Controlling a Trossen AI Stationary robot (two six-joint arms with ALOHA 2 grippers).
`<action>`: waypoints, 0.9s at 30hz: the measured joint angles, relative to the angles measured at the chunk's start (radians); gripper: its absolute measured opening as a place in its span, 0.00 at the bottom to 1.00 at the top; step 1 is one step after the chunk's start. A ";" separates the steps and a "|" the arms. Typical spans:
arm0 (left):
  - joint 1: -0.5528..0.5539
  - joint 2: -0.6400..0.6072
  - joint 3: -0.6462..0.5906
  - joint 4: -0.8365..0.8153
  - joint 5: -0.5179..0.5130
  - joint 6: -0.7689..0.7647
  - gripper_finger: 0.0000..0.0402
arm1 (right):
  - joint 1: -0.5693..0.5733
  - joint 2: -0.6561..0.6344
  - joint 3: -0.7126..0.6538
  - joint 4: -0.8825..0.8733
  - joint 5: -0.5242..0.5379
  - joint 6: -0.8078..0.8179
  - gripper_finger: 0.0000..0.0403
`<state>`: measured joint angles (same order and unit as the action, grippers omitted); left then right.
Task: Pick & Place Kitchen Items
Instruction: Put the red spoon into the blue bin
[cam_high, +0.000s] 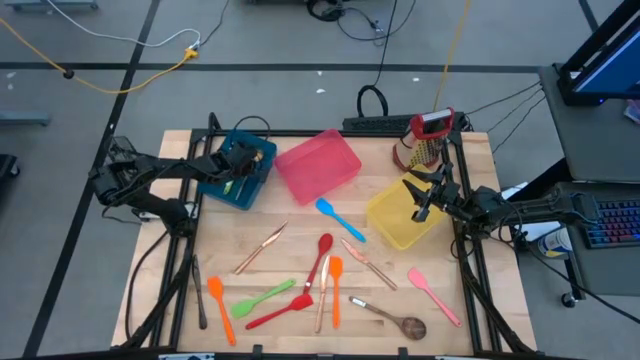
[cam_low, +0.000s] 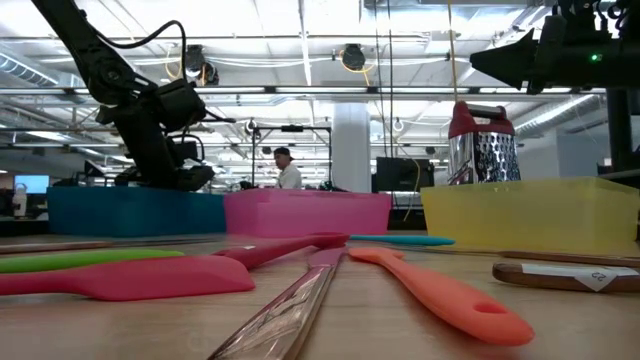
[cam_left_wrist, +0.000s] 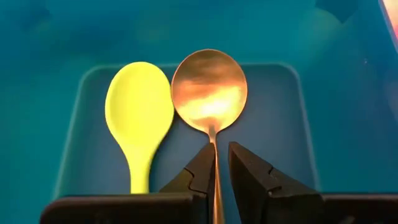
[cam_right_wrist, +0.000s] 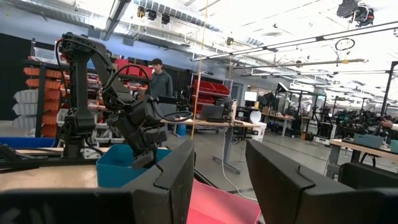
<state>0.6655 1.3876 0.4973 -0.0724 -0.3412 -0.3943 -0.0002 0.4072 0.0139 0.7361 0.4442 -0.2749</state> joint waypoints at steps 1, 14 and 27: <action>0.000 0.000 0.000 0.001 0.000 0.000 0.13 | 0.000 0.000 0.000 0.000 0.000 0.000 0.35; 0.000 -0.047 -0.003 0.010 0.056 0.018 0.13 | 0.000 0.000 0.000 0.000 -0.002 0.005 0.35; -0.049 -0.320 -0.002 0.016 0.078 0.034 0.13 | 0.000 0.033 0.008 -0.002 -0.125 0.129 0.35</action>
<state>0.6169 1.0680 0.4953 -0.0562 -0.2634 -0.3599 0.0001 0.4401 0.0222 0.7344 0.3191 -0.1455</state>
